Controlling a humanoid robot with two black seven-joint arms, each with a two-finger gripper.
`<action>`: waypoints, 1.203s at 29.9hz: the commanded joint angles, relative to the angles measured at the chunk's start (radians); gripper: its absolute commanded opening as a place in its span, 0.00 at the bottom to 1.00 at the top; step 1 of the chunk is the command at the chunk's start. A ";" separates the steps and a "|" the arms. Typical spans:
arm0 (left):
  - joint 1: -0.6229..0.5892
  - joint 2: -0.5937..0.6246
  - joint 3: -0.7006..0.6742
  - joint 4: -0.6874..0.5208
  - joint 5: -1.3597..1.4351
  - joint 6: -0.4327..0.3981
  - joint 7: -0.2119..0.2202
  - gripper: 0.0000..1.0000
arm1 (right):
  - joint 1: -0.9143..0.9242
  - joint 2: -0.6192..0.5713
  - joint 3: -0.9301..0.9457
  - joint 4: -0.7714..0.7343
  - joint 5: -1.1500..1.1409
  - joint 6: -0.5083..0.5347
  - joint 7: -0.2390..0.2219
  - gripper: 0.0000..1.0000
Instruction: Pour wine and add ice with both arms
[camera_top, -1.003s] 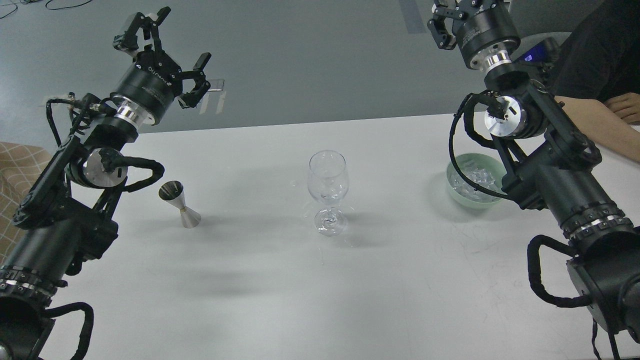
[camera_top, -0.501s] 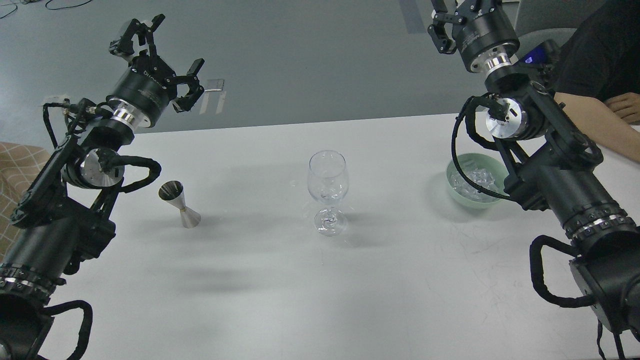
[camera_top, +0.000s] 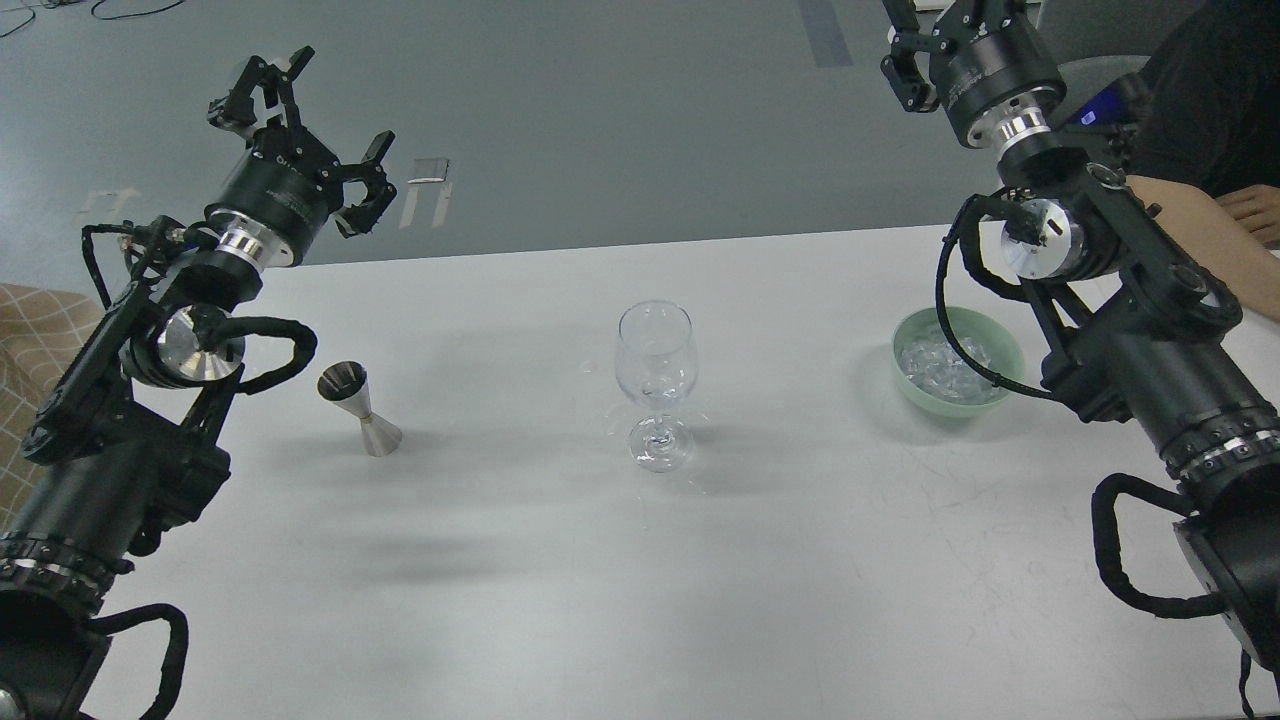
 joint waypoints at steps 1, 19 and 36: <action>0.001 0.003 -0.001 0.002 -0.001 -0.026 0.001 0.98 | -0.003 -0.002 -0.001 -0.003 0.000 -0.001 0.002 1.00; 0.001 -0.005 -0.001 0.000 -0.024 -0.046 0.033 0.98 | -0.029 0.009 0.002 0.009 0.001 0.011 -0.002 1.00; 0.005 0.007 0.005 -0.018 -0.067 -0.046 0.055 0.98 | -0.032 0.009 0.001 0.040 0.000 0.004 0.009 1.00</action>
